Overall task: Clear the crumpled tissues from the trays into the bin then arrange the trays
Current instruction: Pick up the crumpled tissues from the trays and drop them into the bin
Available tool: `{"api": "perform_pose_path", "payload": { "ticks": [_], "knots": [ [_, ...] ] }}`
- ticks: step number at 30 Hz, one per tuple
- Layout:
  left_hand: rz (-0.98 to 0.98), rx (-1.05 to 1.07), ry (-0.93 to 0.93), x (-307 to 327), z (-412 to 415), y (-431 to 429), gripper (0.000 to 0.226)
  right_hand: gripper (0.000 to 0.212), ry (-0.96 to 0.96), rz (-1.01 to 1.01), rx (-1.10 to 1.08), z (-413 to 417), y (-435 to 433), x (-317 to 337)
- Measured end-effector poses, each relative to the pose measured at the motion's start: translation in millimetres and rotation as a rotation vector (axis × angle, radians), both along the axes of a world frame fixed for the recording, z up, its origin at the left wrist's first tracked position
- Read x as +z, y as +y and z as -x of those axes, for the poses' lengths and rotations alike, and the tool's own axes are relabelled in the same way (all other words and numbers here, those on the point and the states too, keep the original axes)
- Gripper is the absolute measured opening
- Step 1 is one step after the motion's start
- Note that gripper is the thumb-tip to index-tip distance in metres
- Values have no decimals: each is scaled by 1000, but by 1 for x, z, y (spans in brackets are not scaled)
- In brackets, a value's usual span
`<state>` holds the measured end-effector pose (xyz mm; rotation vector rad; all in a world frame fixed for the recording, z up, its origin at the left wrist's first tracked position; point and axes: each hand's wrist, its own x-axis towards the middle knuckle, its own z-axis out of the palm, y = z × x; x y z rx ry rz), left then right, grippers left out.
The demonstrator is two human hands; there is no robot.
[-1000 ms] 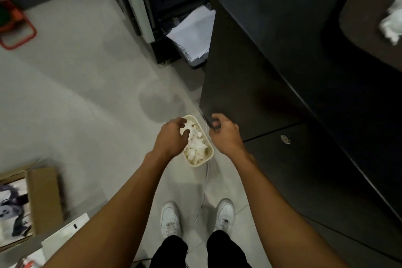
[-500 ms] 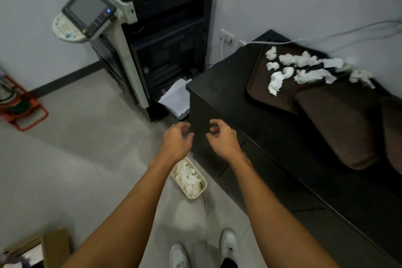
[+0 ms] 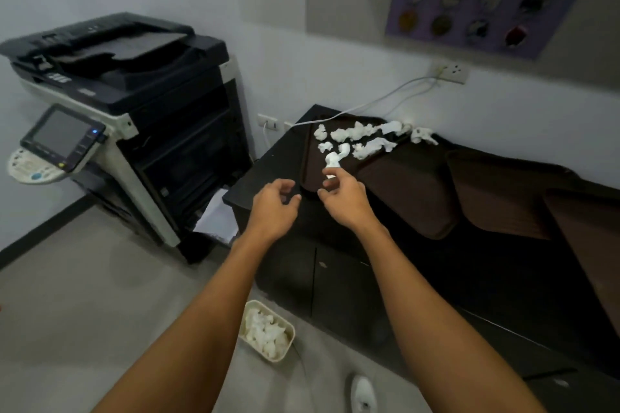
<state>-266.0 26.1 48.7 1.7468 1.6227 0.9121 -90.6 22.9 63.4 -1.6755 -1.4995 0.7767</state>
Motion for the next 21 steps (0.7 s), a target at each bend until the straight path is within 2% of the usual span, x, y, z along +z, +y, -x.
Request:
{"api": "perform_pose_path", "payload": {
  "ticks": [10,21],
  "knots": [
    [-19,-98,-30,34,-72,49,39,41,-22,-36,-104,-82,20,29],
    [64,-47,-13,-4,-109,143,38,39,-16,22,-88,-129,114,-3]
  ]
}}
